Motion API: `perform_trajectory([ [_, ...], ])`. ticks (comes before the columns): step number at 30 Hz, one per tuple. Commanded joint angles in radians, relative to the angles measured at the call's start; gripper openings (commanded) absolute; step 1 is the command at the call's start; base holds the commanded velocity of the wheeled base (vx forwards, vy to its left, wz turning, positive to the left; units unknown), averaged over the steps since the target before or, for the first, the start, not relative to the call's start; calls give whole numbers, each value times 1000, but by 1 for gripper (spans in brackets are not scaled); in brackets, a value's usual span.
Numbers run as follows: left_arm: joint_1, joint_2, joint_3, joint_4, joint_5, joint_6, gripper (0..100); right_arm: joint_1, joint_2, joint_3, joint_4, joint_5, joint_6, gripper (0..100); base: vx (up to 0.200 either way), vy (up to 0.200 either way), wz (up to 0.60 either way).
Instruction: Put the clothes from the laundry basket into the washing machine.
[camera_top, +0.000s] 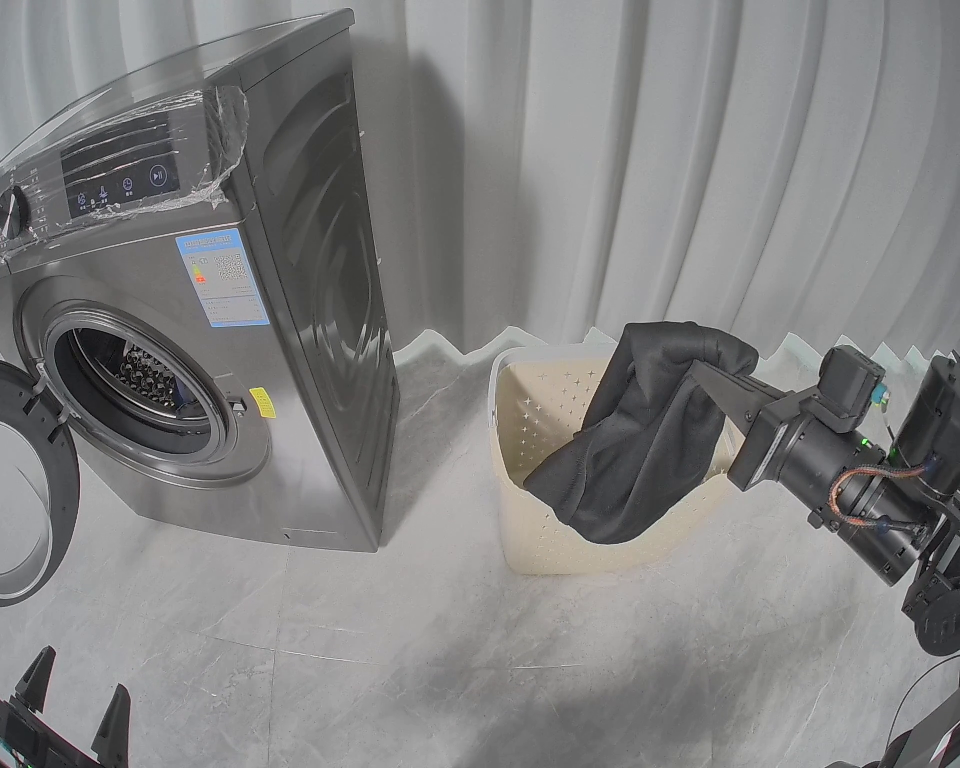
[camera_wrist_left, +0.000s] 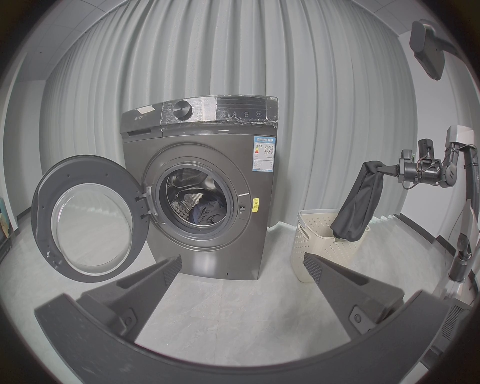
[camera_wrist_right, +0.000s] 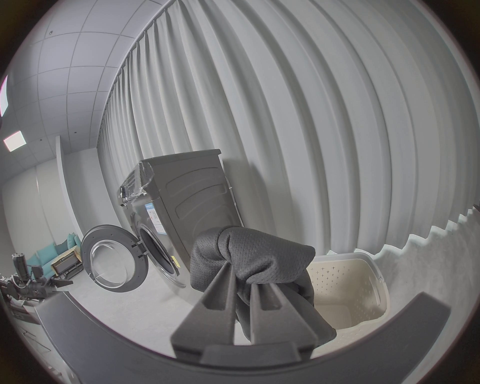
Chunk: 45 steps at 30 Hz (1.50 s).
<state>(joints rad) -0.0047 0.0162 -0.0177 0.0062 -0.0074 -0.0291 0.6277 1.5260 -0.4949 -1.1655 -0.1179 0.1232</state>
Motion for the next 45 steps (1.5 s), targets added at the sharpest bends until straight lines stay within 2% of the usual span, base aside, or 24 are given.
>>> perform_trajectory([
  [1, 0, -15, 15, 0, 0, 0, 100, 10, -41, 6, -2, 0, 1, 0, 0, 0, 0],
  [7, 0, -15, 15, 0, 0, 0, 100, 26, -41, 6, -14, 0, 1, 0, 0, 0, 0],
  [11, 0, -13, 15, 0, 0, 0, 100, 60, -38, 6, -22, 1, 3, 0, 0, 200, 0],
  [20, 0, -13, 15, 1, 0, -6, 100, 86, -10, 6, -62, 1, 4, 0, 0, 200, 0],
  [40, -1, -13, 15, 1, 0, -6, 100, 98, 13, 9, -85, 1, 6, 0, 0, 200, 0],
  [45, -1, -13, 15, 1, 0, -6, 100, 99, 14, 9, -85, 3, 6, 0, 0, 0, 0],
])
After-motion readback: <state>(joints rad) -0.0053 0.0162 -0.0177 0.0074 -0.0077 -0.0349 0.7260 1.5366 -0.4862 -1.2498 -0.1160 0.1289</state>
